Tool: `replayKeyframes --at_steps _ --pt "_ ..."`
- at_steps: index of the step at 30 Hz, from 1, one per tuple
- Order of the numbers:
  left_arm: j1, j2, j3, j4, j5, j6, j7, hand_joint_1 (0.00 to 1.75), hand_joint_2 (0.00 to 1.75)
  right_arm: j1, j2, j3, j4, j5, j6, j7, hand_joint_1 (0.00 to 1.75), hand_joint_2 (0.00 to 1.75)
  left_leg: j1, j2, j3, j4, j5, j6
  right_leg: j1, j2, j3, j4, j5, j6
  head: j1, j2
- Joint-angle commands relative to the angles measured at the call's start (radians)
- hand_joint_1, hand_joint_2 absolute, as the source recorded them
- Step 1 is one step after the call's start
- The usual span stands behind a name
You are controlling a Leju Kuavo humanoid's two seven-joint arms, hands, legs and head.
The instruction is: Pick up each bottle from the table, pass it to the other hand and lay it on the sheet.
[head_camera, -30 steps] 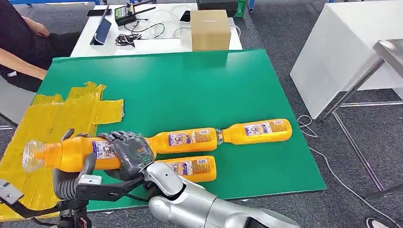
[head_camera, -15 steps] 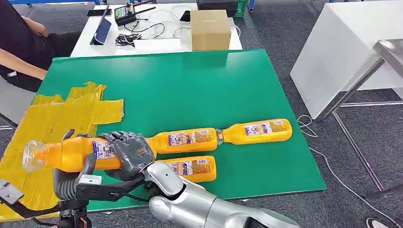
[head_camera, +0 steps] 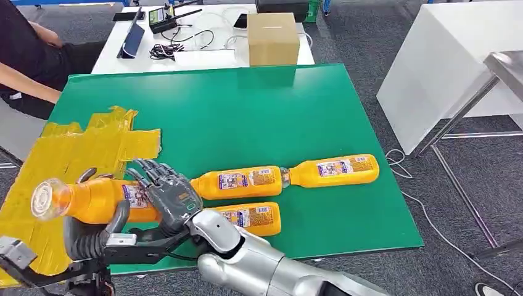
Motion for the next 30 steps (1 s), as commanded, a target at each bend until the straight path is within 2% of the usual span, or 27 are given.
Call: replayKeyframes --at_steps 1,6,8,11,12,13,15,18,22,26,30 --pt "-0.099 0.027 0.212 0.04 -0.39 0.195 -0.06 1.75 1.75 0.174 -0.16 -0.213 -0.309 0.075 0.01 -0.053 0.0 0.0 0.001 -0.005 0.002 -0.001 0.0 -0.001 0.001 -0.005 0.004 -0.002 -0.001 0.0 0.0 0.0" --pt "-0.095 0.016 0.204 0.043 -0.437 0.224 -0.07 1.75 1.75 0.198 -0.17 -0.235 -0.359 0.067 0.027 -0.067 0.0 0.0 0.001 -0.003 0.002 0.0 -0.001 -0.001 0.001 -0.003 0.003 -0.001 -0.001 0.0 0.0 0.0" --pt "-0.099 0.015 0.197 0.047 -0.524 0.284 -0.084 1.75 1.75 0.201 -0.166 -0.245 -0.348 0.067 0.038 -0.068 0.0 0.0 0.0 -0.002 0.0 0.0 0.0 -0.001 0.0 -0.002 0.001 -0.001 0.0 0.0 0.0 0.0" --pt "-0.111 0.005 0.203 0.052 -0.823 0.486 -0.099 1.75 1.75 0.206 -0.165 -0.256 -0.36 0.055 0.067 -0.083 0.0 0.0 0.001 -0.003 0.002 0.0 0.0 -0.001 0.001 -0.003 0.003 -0.001 -0.001 0.0 0.0 0.0" --pt "-0.118 0.0 0.21 0.054 -0.998 0.583 -0.085 1.75 1.75 0.201 -0.165 -0.253 -0.37 0.046 0.084 -0.09 0.0 0.0 0.001 -0.003 0.002 0.0 0.0 -0.001 0.001 -0.003 0.003 -0.001 -0.001 0.0 0.0 0.0" --pt "-0.129 -0.039 0.268 0.034 -1.151 0.583 -0.087 1.75 1.75 0.194 -0.163 -0.248 -0.375 0.038 0.104 -0.09 0.0 0.0 0.0 -0.002 0.0 0.0 0.0 -0.001 0.0 -0.003 0.001 -0.001 0.0 0.0 0.0 0.0" --pt "-0.15 -0.062 0.33 0.041 -1.364 0.583 -0.086 1.75 1.75 0.184 -0.162 -0.239 -0.385 0.023 0.135 -0.079 0.0 0.0 0.001 -0.001 0.0 0.001 0.0 -0.001 0.001 -0.001 0.001 0.0 0.0 0.0 0.0 0.0" --pt "-0.163 -0.006 0.313 0.128 -1.546 0.583 0.015 1.75 1.75 0.187 -0.167 -0.232 -0.396 0.016 0.163 -0.063 0.0 0.0 0.0 -0.001 0.001 -0.001 0.0 -0.001 0.0 -0.001 0.001 0.0 0.0 0.0 0.0 0.0" --pt "-0.161 0.04 0.271 0.234 -1.52 0.583 0.077 1.75 1.75 0.199 -0.175 -0.227 -0.404 0.016 0.173 -0.052 0.0 0.0 0.0 -0.001 0.002 -0.001 0.0 -0.001 0.0 -0.001 0.002 -0.001 0.0 0.0 0.0 0.0" --pt "-0.14 0.124 0.2 0.377 -1.633 0.583 0.221 1.75 1.75 0.226 -0.198 -0.207 -0.419 0.034 0.205 -0.03 0.0 0.0 -0.001 -0.003 0.005 -0.004 0.001 -0.001 -0.001 -0.003 0.005 -0.003 -0.001 0.0 0.0 0.0" --pt "-0.131 0.157 0.156 0.485 -1.661 0.582 0.273 1.75 1.75 0.245 -0.22 -0.2 -0.427 0.043 0.217 -0.007 0.0 0.0 0.0 -0.002 0.005 -0.003 0.0 -0.001 -0.001 -0.002 0.005 -0.003 -0.001 0.0 0.0 0.0"
